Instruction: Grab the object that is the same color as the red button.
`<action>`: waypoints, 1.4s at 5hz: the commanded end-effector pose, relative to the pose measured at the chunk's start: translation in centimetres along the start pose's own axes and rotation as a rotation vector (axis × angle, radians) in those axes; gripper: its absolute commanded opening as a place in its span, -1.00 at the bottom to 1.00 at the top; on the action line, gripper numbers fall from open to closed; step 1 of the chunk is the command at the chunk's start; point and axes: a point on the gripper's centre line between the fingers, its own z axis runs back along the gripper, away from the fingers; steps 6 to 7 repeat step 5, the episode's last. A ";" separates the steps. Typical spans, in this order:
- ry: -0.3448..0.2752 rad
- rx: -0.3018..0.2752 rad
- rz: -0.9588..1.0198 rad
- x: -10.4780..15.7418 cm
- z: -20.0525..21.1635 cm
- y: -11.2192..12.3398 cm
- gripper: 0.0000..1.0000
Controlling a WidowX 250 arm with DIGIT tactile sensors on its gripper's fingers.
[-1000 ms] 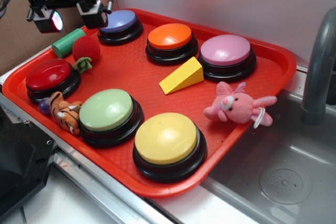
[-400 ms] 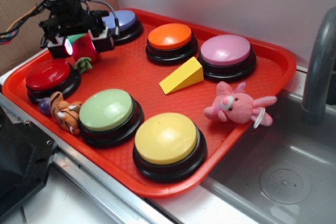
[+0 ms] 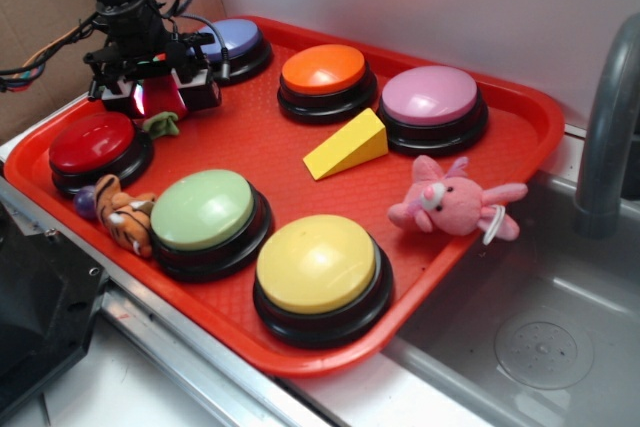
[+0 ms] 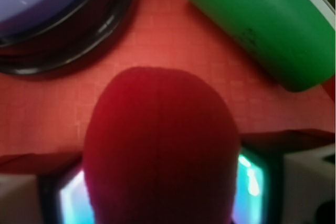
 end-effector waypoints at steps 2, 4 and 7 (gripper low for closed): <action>-0.094 -0.068 -0.356 -2.0 10.9 -2.1 -1.00; 0.044 -0.119 -0.635 -6.7 12.7 -4.4 -1.00; 0.067 -0.120 -0.632 -7.3 12.4 -4.2 -1.00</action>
